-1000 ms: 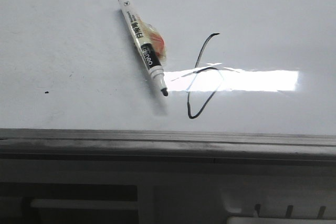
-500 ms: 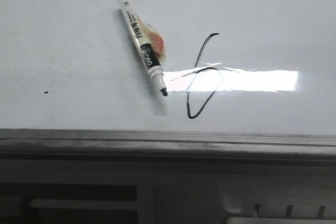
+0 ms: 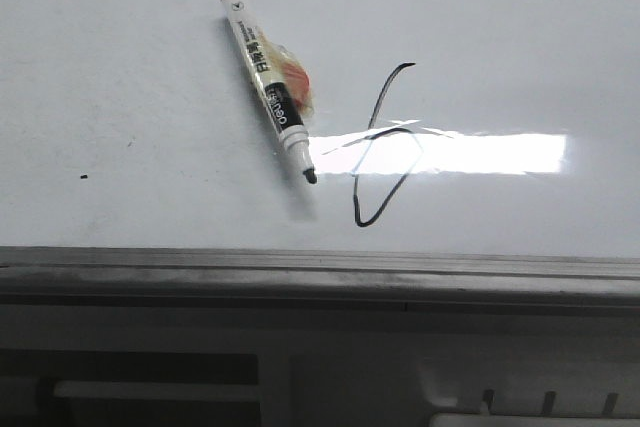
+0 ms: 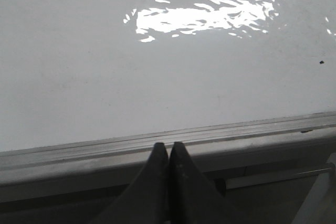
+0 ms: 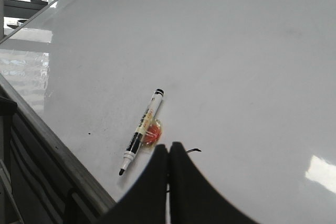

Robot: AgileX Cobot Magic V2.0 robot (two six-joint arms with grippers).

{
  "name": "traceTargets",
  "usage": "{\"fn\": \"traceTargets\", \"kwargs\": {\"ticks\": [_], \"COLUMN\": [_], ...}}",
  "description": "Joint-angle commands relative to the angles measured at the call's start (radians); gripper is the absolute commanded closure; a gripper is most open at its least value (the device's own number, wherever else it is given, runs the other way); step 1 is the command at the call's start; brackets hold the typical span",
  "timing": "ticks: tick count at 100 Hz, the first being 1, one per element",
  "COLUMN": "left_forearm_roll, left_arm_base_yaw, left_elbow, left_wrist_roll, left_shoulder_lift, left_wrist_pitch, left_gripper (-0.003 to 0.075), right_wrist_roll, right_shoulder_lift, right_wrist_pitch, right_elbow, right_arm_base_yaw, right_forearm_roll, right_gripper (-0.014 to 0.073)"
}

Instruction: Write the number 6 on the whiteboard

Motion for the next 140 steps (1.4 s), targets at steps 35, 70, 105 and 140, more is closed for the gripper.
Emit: {"fn": "traceTargets", "kwargs": {"ticks": [35,70,105,140], "left_forearm_roll": [-0.01,-0.01,-0.01,-0.01], "left_arm_base_yaw": [0.005,0.005,0.005,0.006], "left_elbow": [0.042,0.042,0.042,0.042], "left_wrist_roll": [-0.012,-0.012,-0.012,-0.012], "left_shoulder_lift": [0.008,0.008,0.008,0.008], "left_wrist_pitch": [-0.071,-0.071,-0.071,-0.071], "left_gripper": [0.0739,0.0739,0.0739,0.0739], "right_wrist_roll": [0.0,0.0,0.188,1.406], "right_shoulder_lift": [0.011,0.011,0.011,0.01], "right_wrist_pitch": [-0.056,-0.157,-0.385,-0.345], "right_elbow": [-0.026,0.053,0.137,0.283], "right_arm_base_yaw": [-0.005,-0.005,-0.034,-0.444], "right_forearm_roll": [0.014,0.026,-0.155,-1.241], "right_gripper": [0.0657,0.0657,0.0657,0.0657]}}
